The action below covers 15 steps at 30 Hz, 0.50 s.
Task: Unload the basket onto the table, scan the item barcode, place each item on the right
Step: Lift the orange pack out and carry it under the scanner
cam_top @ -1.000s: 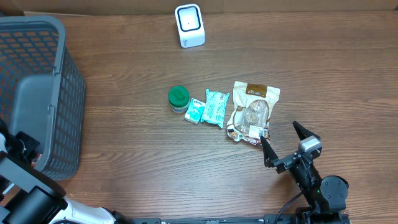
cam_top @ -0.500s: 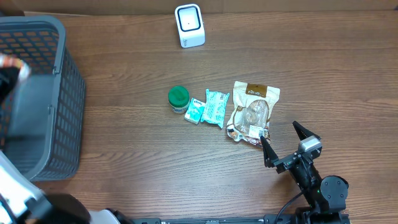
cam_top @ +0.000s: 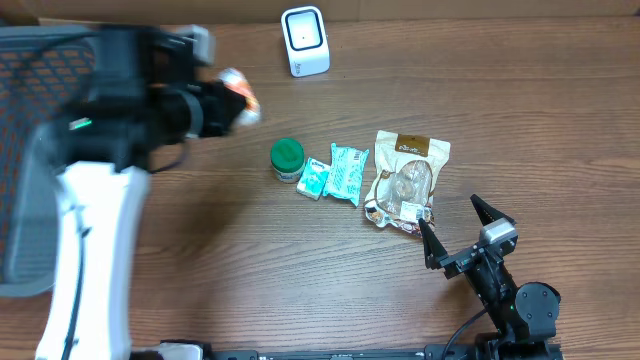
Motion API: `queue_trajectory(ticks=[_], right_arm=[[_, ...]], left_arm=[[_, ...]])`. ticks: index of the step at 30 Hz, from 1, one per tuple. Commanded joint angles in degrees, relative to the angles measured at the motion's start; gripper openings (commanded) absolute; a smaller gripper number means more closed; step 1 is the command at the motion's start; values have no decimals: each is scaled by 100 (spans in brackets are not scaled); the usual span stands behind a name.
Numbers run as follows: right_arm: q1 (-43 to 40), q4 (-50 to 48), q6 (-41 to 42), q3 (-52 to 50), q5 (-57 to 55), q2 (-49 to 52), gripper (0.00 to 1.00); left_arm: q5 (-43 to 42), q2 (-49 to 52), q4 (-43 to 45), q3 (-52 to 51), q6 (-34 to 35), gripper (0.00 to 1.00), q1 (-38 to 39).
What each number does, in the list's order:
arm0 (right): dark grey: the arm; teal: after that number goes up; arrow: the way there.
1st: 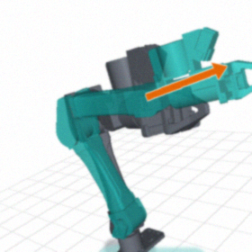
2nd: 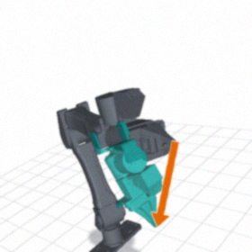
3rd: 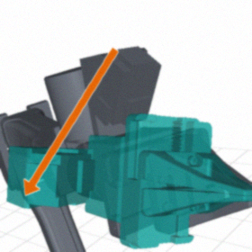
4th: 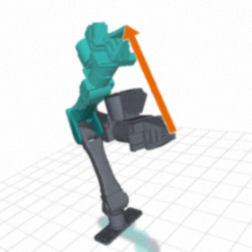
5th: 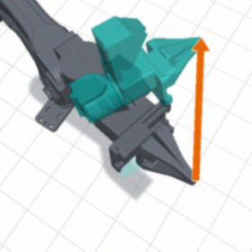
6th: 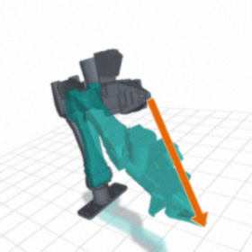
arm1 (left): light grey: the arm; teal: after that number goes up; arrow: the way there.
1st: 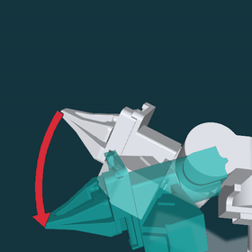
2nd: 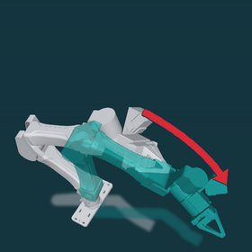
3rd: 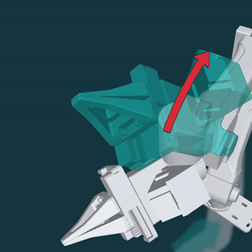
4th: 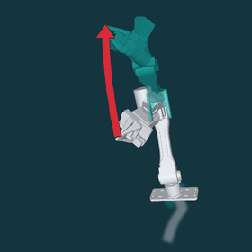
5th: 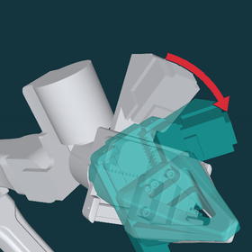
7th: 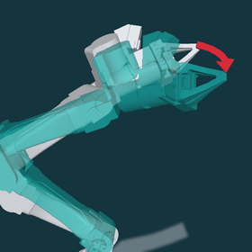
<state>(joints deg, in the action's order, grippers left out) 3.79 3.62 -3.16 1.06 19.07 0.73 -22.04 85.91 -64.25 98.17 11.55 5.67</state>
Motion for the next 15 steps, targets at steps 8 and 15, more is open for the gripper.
queue_trajectory(ticks=[8,15], right_arm=[[-13,-35,20,-59,-37,-44,100],[-13,-35,20,-59,-37,-44,100]], left_arm=[[197,2048,1062,-654,129,4,1672],[-219,2743,1574,-654,306,4,2159]])
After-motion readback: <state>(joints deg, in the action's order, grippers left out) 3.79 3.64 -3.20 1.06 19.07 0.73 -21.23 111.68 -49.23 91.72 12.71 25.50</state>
